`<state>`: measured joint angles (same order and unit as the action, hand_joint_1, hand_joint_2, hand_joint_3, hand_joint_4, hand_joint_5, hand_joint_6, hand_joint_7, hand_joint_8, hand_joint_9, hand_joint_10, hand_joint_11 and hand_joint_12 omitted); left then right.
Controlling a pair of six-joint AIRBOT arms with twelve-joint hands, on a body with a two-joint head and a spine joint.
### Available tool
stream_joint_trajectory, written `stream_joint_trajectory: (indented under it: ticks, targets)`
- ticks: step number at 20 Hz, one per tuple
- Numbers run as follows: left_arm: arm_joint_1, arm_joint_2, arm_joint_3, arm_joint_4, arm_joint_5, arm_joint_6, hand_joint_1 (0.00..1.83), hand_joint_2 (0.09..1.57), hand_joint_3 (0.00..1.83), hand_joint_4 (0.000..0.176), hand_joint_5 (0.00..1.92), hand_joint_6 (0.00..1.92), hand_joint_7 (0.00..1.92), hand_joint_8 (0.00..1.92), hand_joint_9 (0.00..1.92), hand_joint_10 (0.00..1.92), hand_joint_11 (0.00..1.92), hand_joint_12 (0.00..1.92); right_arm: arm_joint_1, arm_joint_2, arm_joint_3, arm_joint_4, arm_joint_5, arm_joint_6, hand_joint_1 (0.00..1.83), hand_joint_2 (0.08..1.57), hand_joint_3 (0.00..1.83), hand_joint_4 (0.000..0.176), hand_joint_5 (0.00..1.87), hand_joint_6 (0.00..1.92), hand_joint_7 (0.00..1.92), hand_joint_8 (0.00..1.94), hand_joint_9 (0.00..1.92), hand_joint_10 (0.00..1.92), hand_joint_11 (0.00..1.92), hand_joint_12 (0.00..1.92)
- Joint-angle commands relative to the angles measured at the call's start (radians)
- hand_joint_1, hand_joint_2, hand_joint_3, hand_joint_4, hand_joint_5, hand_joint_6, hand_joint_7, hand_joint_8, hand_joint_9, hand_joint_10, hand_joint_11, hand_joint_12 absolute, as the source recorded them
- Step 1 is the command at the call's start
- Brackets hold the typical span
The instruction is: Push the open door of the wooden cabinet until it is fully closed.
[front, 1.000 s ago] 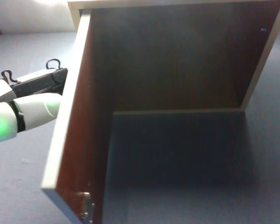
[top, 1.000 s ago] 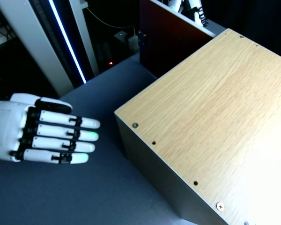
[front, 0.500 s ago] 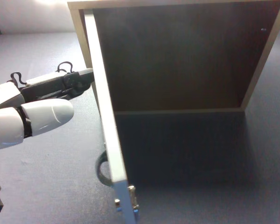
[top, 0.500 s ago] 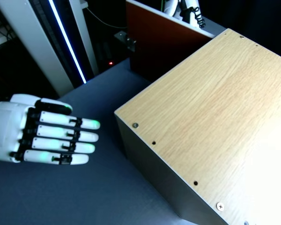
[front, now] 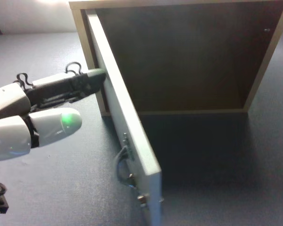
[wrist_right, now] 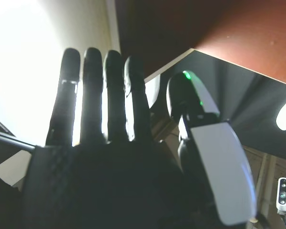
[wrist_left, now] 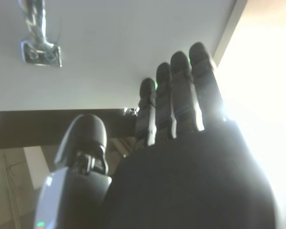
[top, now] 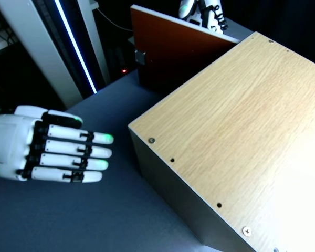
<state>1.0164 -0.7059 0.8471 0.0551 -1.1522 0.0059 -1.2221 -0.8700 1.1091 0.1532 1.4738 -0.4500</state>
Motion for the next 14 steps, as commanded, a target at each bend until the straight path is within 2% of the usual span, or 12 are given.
stream_joint_trajectory:
  ticks: [1, 2, 3, 5, 8, 10, 12, 14]
  targets:
    - [-0.016, -0.003, -0.001, 0.004, -0.128, -0.006, 0.12, 1.48, 0.01, 0.070, 0.21, 0.00, 0.23, 0.00, 0.21, 0.00, 0.17, 0.00, 0.006, 0.002, 0.006, 0.025, 0.123, 0.006, 0.44, 1.50, 0.00, 0.000, 0.43, 0.00, 0.41, 0.00, 0.42, 0.00, 0.21, 0.59]
    - [-0.019, -0.005, -0.001, 0.011, -0.126, -0.006, 0.12, 1.48, 0.00, 0.064, 0.20, 0.00, 0.23, 0.00, 0.21, 0.00, 0.17, 0.00, 0.006, 0.002, 0.006, 0.025, 0.123, 0.006, 0.44, 1.50, 0.00, 0.000, 0.43, 0.00, 0.42, 0.00, 0.43, 0.00, 0.22, 0.60]
    - [-0.024, -0.007, 0.001, 0.019, -0.124, -0.006, 0.18, 1.47, 0.00, 0.073, 0.21, 0.00, 0.25, 0.00, 0.22, 0.00, 0.16, 0.00, 0.006, 0.002, 0.007, 0.025, 0.123, 0.007, 0.44, 1.51, 0.00, 0.000, 0.43, 0.00, 0.42, 0.00, 0.43, 0.00, 0.22, 0.60]
    - [-0.035, -0.017, 0.008, 0.034, -0.115, -0.006, 0.21, 1.45, 0.00, 0.063, 0.23, 0.01, 0.29, 0.01, 0.25, 0.01, 0.21, 0.02, 0.006, 0.002, 0.007, 0.025, 0.123, 0.007, 0.41, 1.50, 0.00, 0.000, 0.43, 0.00, 0.41, 0.00, 0.43, 0.00, 0.21, 0.61]
    - [-0.049, -0.031, 0.016, 0.046, -0.106, -0.006, 0.13, 1.46, 0.00, 0.054, 0.20, 0.00, 0.29, 0.00, 0.24, 0.00, 0.21, 0.01, 0.006, 0.002, 0.007, 0.025, 0.123, 0.007, 0.43, 1.51, 0.00, 0.000, 0.43, 0.00, 0.41, 0.00, 0.44, 0.00, 0.22, 0.61]
    - [-0.061, -0.036, 0.021, 0.056, -0.100, -0.006, 0.09, 1.46, 0.00, 0.065, 0.18, 0.00, 0.28, 0.00, 0.24, 0.00, 0.21, 0.01, 0.006, 0.002, 0.007, 0.025, 0.123, 0.007, 0.44, 1.51, 0.00, 0.000, 0.43, 0.00, 0.42, 0.00, 0.45, 0.00, 0.23, 0.59]
    - [-0.087, -0.049, 0.030, 0.074, -0.081, -0.006, 0.07, 1.46, 0.00, 0.064, 0.17, 0.00, 0.28, 0.01, 0.24, 0.00, 0.21, 0.01, 0.005, 0.002, 0.008, 0.025, 0.123, 0.007, 0.45, 1.51, 0.00, 0.000, 0.44, 0.00, 0.43, 0.00, 0.44, 0.00, 0.24, 0.58]
    - [-0.114, -0.070, 0.046, 0.094, -0.058, -0.006, 0.09, 1.46, 0.00, 0.039, 0.19, 0.00, 0.29, 0.01, 0.25, 0.00, 0.21, 0.01, 0.005, 0.001, 0.009, 0.025, 0.123, 0.007, 0.45, 1.52, 0.00, 0.000, 0.44, 0.00, 0.43, 0.00, 0.44, 0.00, 0.24, 0.58]
